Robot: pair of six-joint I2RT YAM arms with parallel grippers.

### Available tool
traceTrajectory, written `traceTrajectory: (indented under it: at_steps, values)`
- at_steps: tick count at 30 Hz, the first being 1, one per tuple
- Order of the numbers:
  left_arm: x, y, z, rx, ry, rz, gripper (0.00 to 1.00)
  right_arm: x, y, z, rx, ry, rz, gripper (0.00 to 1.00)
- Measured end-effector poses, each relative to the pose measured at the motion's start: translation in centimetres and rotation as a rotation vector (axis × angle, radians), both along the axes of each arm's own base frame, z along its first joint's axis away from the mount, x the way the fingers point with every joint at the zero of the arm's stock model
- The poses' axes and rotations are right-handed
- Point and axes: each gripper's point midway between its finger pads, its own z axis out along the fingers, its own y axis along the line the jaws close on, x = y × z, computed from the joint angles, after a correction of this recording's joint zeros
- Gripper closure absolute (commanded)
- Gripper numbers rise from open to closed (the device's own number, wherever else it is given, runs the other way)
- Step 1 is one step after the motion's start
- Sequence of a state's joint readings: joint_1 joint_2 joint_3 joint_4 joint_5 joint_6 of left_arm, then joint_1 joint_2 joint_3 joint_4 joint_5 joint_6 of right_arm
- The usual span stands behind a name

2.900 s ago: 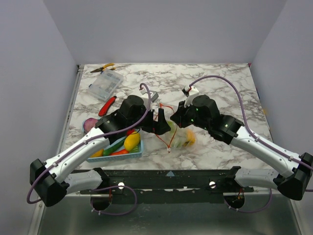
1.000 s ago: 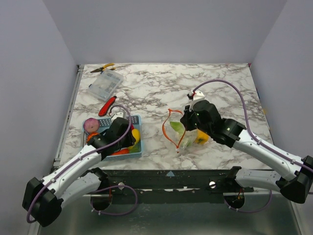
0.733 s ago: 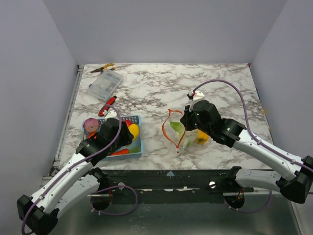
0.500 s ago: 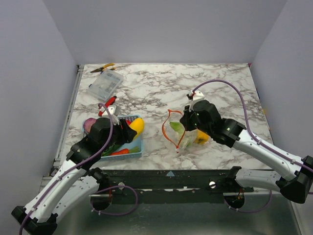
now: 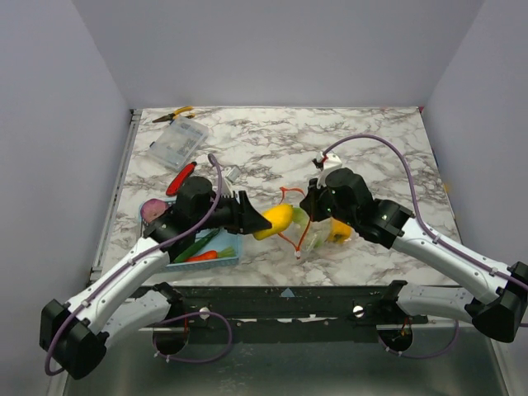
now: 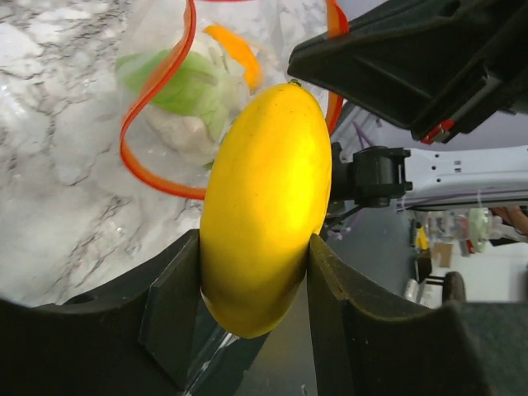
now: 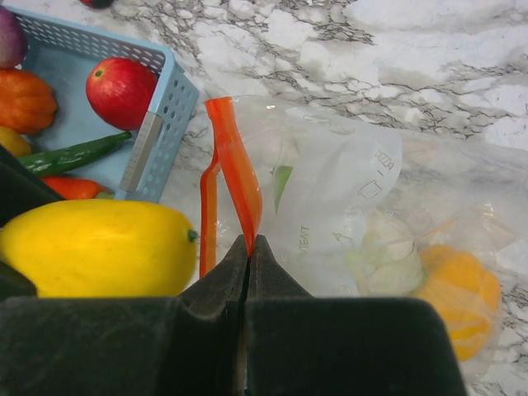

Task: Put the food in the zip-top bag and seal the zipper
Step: Place the fake fruit in the zipper food storage bag.

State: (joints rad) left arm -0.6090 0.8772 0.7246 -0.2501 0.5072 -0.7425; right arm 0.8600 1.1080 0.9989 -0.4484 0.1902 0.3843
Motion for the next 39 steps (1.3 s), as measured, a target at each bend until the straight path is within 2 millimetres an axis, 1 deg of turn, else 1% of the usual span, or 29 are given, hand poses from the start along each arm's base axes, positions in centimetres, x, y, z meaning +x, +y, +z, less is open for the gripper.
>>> traceTrajectory:
  at_steps: [3,9,10,16,20,24,26,28,32,35,37,39]
  values:
    - [0.3,-1.4,-0.6,-0.026,0.057,-0.043,0.91,-0.1,0.3,0.1,0.011,0.003,0.014,0.99]
    - [1.0,-3.6,-3.8,0.001,0.208,-0.084,0.95,-0.5,1.1,0.5,0.049,0.012,0.049,0.99]
    - [1.1,-3.8,-3.9,0.005,0.216,-0.089,0.95,-0.6,1.3,0.6,0.057,0.013,0.055,0.99]
    - [2.1,-5.7,-4.0,0.007,0.251,-0.102,0.94,-1.0,2.4,1.3,0.112,0.021,0.095,0.99]
    - [2.8,-6.2,-4.4,0.002,0.281,-0.067,0.89,-1.1,2.8,1.7,0.134,0.022,0.108,0.99]
    - [4.1,-6.4,-5.5,0.01,0.333,0.015,0.89,-1.3,3.2,1.9,0.157,0.026,0.125,0.99]
    - [4.8,-6.7,-5.7,-0.006,0.36,0.051,0.89,-1.4,3.4,2.0,0.168,0.03,0.131,0.99]
    - [5.3,-7.1,-5.6,-0.04,0.377,0.081,0.91,-1.5,3.5,2.0,0.174,0.034,0.133,0.99]
    - [5.9,-7.9,-5.1,-0.123,0.388,0.123,0.91,-1.6,3.6,1.9,0.18,0.038,0.134,0.99]
    - [5.8,-8.8,-4.1,-0.178,0.369,0.108,0.86,-1.6,3.6,1.9,0.184,0.041,0.132,0.99]
    - [5.6,-9.6,-3.3,-0.2,0.34,0.091,0.78,-1.6,3.6,1.9,0.186,0.043,0.133,0.99]
    - [5.7,-10.0,-3.2,-0.204,0.331,0.093,0.68,-1.7,3.5,2.2,0.192,0.038,0.133,0.99]
